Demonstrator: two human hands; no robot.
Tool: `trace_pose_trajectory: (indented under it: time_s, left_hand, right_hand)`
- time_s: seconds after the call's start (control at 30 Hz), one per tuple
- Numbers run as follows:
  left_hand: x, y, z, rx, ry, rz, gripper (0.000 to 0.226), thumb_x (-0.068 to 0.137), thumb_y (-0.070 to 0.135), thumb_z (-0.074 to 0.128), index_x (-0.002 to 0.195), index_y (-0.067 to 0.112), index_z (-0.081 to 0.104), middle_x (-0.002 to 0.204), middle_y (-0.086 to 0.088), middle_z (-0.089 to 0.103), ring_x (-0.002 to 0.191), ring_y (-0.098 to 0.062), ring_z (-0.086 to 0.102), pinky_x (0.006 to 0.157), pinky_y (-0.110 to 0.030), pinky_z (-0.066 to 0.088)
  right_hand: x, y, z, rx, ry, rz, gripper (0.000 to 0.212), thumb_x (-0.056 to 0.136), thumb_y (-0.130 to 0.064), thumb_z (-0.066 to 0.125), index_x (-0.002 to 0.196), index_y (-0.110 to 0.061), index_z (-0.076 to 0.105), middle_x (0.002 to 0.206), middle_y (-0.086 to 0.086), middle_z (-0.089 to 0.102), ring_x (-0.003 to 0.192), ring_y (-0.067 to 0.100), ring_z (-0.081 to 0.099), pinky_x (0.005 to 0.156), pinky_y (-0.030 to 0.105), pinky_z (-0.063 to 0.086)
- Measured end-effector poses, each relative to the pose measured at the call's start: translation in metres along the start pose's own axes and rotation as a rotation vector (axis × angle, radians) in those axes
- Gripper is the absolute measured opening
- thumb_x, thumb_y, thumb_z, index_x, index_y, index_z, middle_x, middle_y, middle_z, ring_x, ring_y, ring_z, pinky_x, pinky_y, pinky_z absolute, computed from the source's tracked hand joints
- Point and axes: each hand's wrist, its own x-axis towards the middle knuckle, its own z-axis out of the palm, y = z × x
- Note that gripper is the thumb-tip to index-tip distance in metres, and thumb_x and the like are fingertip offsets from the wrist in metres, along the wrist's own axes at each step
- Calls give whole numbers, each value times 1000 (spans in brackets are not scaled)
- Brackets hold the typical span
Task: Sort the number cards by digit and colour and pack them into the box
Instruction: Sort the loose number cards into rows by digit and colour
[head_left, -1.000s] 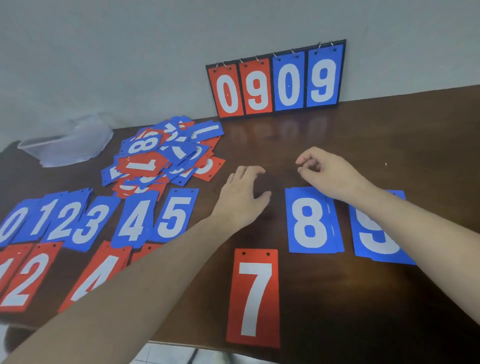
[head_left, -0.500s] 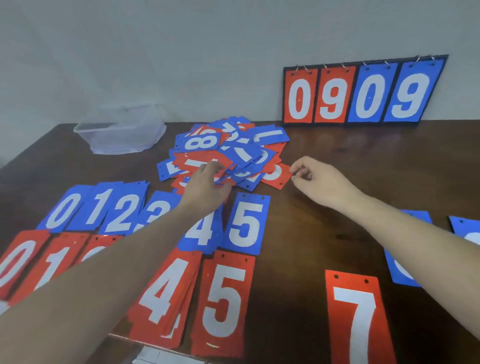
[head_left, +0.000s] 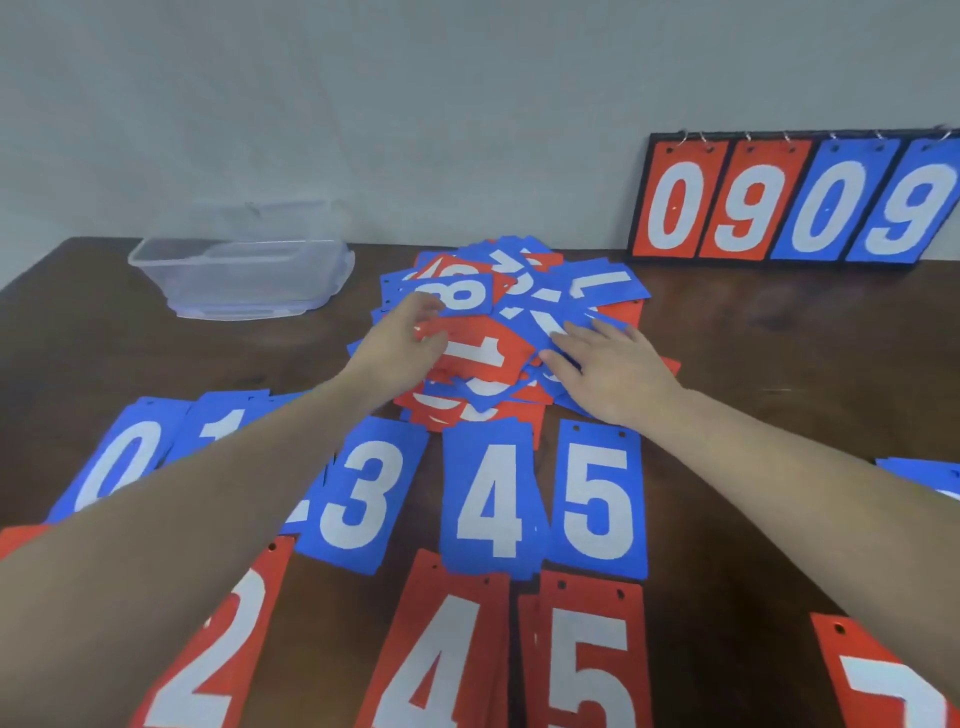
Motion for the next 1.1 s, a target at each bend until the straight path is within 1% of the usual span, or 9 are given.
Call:
trace_pose_trajectory:
  time_s: [0.17, 0.23, 0.33, 0.43, 0.57, 0.77, 0.93, 1.0, 1.1]
  left_hand:
    - [24, -10, -3, 13, 2, 57, 31, 99, 23, 56, 130, 27, 56, 135, 11, 55, 109, -5, 49, 90, -22, 40]
    - [33, -14, -5, -17, 9, 71, 24, 99, 22, 57, 122, 29, 58, 126, 14, 56, 111, -5, 49, 90, -22, 40]
    - [45, -19, -8, 15, 23, 100, 24, 98, 24, 59, 121, 27, 58, 122, 12, 57, 108, -10, 53, 87, -24, 41]
    - [61, -27, -9, 140, 6, 143, 34, 94, 37, 64, 126, 27, 57, 136, 4, 55, 116, -18, 53, 97, -35, 46]
    - [80, -28, -10, 192, -49, 159, 55, 91, 53, 65, 136, 25, 51, 146, 1, 48, 131, -21, 48, 108, -41, 43]
    - [98, -39, -8, 458, -196, 209, 74, 91, 64, 57, 153, 32, 31, 163, -2, 28, 150, -25, 26, 118, -54, 30]
    - [103, -35, -10, 487, -226, 171, 79, 90, 67, 55, 156, 36, 25, 162, -4, 30, 145, -30, 35, 116, -55, 32]
    - [106, -33, -10, 515, -214, 158, 79, 88, 68, 58, 155, 37, 28, 160, -5, 32, 144, -32, 35, 115, -58, 32]
    - [111, -32, -11, 532, -221, 120, 84, 84, 71, 62, 154, 36, 31, 156, -6, 35, 142, -32, 35, 114, -60, 33]
  right_hand:
    - [-29, 14, -9, -66, 16, 17, 61, 102, -62, 18, 146, -33, 49, 155, -13, 43, 148, 15, 29, 123, 48, 11]
    - [-36, 24, -13, -77, 69, 33, 52, 101, -61, 26, 124, -31, 62, 139, -11, 58, 137, 16, 43, 120, 44, 22]
    - [-33, 33, -17, 29, 110, 92, 26, 98, -59, 42, 102, -37, 55, 127, -9, 61, 123, 17, 52, 105, 39, 41]
    - [-20, 26, -18, 183, 117, 163, 40, 96, -59, 54, 125, -32, 56, 141, -6, 55, 128, 17, 48, 104, 39, 45]
    - [-2, 8, -20, 204, 21, 200, 64, 92, -59, 62, 145, -30, 43, 154, -4, 43, 139, 22, 40, 110, 44, 42]
    - [-3, 11, -25, 175, -41, 243, 79, 82, -55, 75, 149, -35, 38, 154, -2, 38, 140, 25, 38, 111, 51, 40]
    - [-9, 20, -21, 310, 8, 335, 103, 71, -53, 86, 153, -40, 25, 148, 1, 39, 134, 25, 46, 98, 51, 53]
    - [-11, 22, -21, 424, 35, 381, 103, 69, -45, 90, 151, -35, 28, 148, 1, 42, 133, 22, 49, 94, 46, 57]
    - [-12, 21, -20, 508, 56, 418, 86, 75, -33, 89, 141, -29, 33, 149, -1, 45, 124, 22, 56, 87, 39, 58]
